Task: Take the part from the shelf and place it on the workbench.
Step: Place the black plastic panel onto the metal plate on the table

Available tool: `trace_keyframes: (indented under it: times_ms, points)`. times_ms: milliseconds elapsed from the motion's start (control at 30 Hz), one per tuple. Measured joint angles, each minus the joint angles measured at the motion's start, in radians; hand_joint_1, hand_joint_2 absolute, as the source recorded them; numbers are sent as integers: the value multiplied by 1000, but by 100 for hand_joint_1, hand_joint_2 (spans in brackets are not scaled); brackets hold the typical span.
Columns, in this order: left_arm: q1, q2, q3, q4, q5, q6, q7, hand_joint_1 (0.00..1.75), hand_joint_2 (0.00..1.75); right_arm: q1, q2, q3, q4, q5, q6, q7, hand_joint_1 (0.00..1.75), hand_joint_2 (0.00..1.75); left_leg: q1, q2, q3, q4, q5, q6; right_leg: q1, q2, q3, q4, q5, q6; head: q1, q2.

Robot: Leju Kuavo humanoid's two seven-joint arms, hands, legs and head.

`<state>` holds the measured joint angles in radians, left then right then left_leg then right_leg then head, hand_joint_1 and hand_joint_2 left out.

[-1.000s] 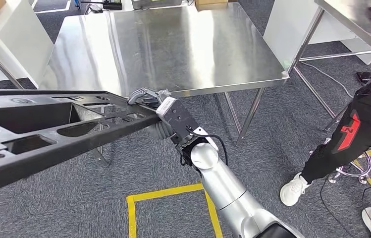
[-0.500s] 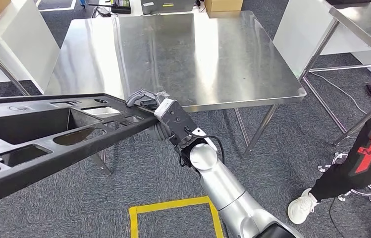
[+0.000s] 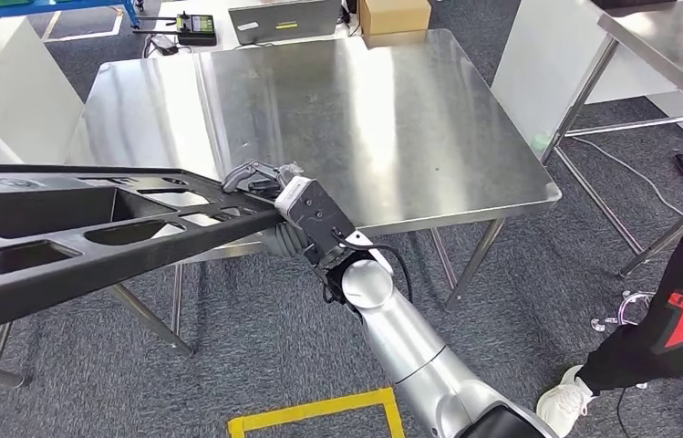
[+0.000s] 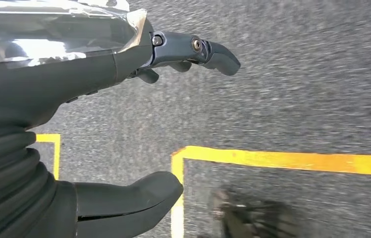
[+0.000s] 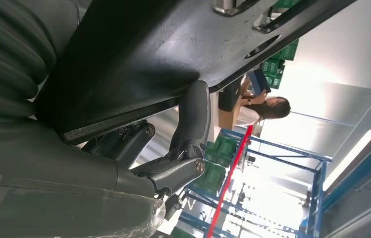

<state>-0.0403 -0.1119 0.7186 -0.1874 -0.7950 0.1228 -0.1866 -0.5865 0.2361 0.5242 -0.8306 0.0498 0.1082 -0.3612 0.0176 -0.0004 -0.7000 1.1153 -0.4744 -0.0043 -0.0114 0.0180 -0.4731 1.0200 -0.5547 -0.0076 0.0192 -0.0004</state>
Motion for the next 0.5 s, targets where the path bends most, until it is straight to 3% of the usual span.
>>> trace_keyframes:
  times_ms: [33,67,133,200,267,333,400,433,467,500]
  points:
    - [1,0,2,0,1,1,1,0,175,-1,3,1,3,-1,2,-1,175,175,-4,2,5,-40,44,6,2,1,11,-3,-13,5,0,0]
    - [2,0,4,0,2,3,2,0,175,-3,6,1,6,-1,3,-2,175,175,-8,4,11,-62,70,12,4,3,22,-8,-21,12,0,0]
    - [1,-3,8,0,6,9,4,0,175,-8,15,3,11,-1,6,-3,175,175,-13,4,31,-78,63,28,8,3,40,-11,-20,31,0,0]
    - [1,-5,14,-1,8,14,5,0,175,-15,23,5,15,0,6,-4,175,175,-10,1,63,-93,52,44,8,-2,27,36,-8,44,1,0]
    - [0,-6,18,-1,7,15,5,0,175,-21,26,8,21,0,6,-5,175,175,-8,-3,95,-105,35,55,5,-6,-48,151,-15,44,2,0]
    - [1,-8,21,-1,6,15,5,0,175,-20,26,10,27,0,6,-5,175,175,-7,-8,124,-109,11,58,4,-7,-146,255,-59,42,3,0]
    - [4,-10,22,-1,2,14,5,0,175,-15,25,10,32,0,5,-5,175,175,-7,-14,160,-110,-19,55,1,-7,-207,260,-99,48,3,0]
    - [5,-11,22,-1,-1,13,5,0,175,-12,24,10,34,0,4,-4,175,175,-7,-17,181,-110,-36,53,-1,-8,-219,223,-91,54,3,0]
    - [6,-11,22,-1,-5,12,5,0,175,-8,22,10,34,2,2,-1,175,175,-7,-19,202,-111,-54,50,-2,-10,-223,166,-51,66,3,0]
    - [6,-12,22,0,-9,12,5,0,175,-3,18,10,34,3,0,1,175,175,-8,-21,225,-109,-74,46,-3,-15,-224,107,16,79,3,0]
